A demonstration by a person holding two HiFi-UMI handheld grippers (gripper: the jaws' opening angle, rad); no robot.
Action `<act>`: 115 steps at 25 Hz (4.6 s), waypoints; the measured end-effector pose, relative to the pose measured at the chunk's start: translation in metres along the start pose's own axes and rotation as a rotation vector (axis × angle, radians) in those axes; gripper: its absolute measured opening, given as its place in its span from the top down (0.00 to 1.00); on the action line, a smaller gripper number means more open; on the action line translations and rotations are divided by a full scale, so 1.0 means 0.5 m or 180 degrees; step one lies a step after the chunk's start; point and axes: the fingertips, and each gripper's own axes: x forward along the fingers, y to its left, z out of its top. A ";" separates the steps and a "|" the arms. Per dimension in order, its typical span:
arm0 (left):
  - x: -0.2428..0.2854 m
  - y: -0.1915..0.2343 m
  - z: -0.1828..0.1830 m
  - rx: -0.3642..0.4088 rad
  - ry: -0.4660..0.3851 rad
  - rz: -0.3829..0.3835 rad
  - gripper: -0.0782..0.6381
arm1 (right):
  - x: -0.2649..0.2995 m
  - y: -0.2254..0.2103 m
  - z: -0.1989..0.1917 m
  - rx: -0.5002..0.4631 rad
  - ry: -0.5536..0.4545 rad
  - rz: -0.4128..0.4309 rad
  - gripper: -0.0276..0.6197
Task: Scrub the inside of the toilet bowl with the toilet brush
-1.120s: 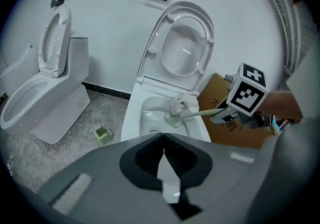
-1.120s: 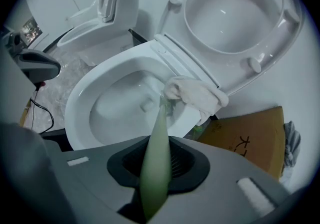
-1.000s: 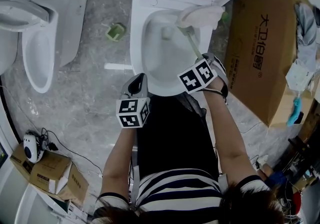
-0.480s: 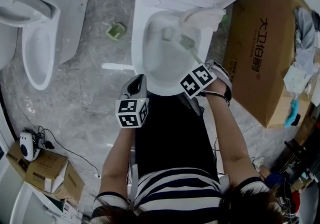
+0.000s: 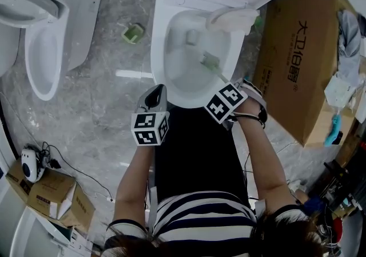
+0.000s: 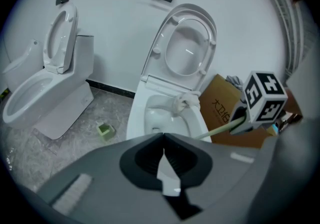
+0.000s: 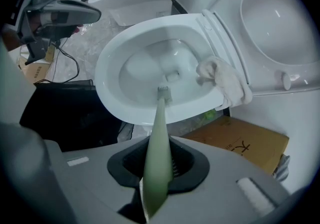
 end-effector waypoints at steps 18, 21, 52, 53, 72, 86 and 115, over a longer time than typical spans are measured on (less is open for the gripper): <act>-0.002 0.004 -0.018 -0.0036 0.0065 0.0058 0.89 | -0.006 0.152 -0.018 0.0044 -0.0168 0.0904 0.84; 0.001 0.003 -0.018 -0.0040 0.0070 0.0063 0.89 | -0.009 0.170 -0.009 0.0155 -0.0279 0.1130 0.84; 0.028 0.000 0.028 -0.0105 0.0000 0.0018 0.89 | -0.014 0.039 0.200 0.1153 -0.1334 0.1251 0.84; 0.028 -0.001 0.030 -0.0097 -0.0008 0.0020 0.89 | -0.014 0.029 0.205 0.1193 -0.1363 0.1220 0.84; 0.034 -0.024 0.045 -0.0011 -0.0032 -0.0012 0.89 | 0.007 -0.077 0.217 0.2061 -0.1758 0.0913 0.84; -0.020 -0.078 0.078 0.0190 -0.0171 -0.0032 0.89 | -0.059 -0.034 0.109 0.2164 -0.1891 0.0933 0.84; -0.271 -0.288 0.172 0.0465 -0.0650 -0.0035 0.89 | -0.297 0.067 -0.142 0.1990 -0.2399 0.0864 0.84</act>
